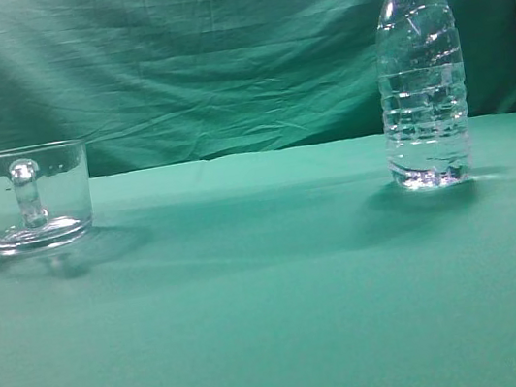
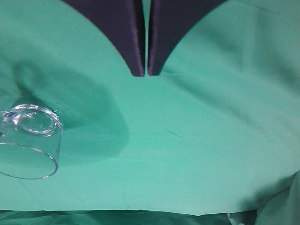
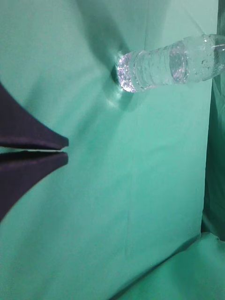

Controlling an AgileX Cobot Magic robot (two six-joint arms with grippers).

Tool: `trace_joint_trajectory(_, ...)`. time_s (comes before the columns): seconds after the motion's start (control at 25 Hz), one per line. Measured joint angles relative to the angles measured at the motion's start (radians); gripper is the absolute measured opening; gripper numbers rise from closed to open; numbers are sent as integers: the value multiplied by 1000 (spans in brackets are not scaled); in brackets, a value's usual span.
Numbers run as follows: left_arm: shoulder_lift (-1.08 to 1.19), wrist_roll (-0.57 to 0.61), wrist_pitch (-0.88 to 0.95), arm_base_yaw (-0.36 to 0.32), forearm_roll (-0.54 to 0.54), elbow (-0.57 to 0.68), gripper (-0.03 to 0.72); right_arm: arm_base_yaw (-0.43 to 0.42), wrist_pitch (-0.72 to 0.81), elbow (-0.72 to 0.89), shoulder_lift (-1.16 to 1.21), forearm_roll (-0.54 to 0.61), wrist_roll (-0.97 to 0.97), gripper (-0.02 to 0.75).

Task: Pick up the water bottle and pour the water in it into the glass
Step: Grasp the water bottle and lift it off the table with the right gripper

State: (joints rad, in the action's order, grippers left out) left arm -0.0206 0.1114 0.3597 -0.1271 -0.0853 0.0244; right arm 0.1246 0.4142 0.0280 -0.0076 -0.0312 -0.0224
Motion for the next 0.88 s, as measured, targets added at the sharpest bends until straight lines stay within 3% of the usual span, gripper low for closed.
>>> trace_joint_trajectory(0.88, 0, 0, 0, 0, 0, 0, 0, 0, -2, 0, 0, -21, -7, 0)
